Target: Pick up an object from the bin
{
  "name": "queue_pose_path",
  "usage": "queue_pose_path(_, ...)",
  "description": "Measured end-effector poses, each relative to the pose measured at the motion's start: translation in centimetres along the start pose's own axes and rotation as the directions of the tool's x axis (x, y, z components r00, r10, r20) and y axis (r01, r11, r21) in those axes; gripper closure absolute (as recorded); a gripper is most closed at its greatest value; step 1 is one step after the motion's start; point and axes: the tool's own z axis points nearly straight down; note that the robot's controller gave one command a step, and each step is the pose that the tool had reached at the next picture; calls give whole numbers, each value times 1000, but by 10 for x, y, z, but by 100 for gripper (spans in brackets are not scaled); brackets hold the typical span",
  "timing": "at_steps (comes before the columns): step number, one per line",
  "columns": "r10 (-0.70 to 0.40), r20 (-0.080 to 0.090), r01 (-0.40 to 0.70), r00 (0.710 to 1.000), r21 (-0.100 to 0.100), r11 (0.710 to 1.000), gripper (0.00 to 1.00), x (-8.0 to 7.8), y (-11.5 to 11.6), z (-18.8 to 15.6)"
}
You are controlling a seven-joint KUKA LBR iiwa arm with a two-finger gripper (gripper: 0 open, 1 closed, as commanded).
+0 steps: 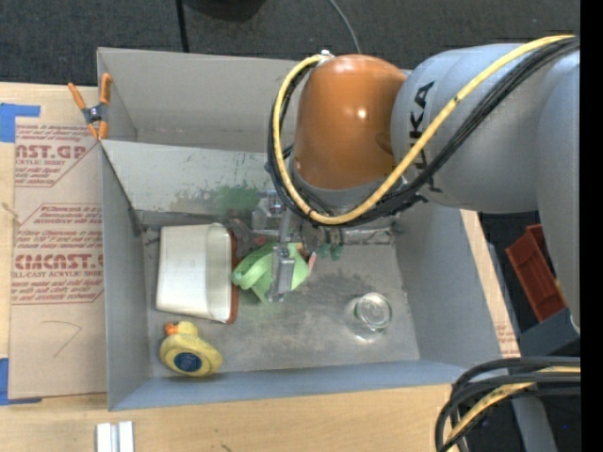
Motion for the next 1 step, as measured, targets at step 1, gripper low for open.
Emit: queue_pose_path(1, 2, 7, -2, 1000, -1, 1000, 0, -1, -1, -5)
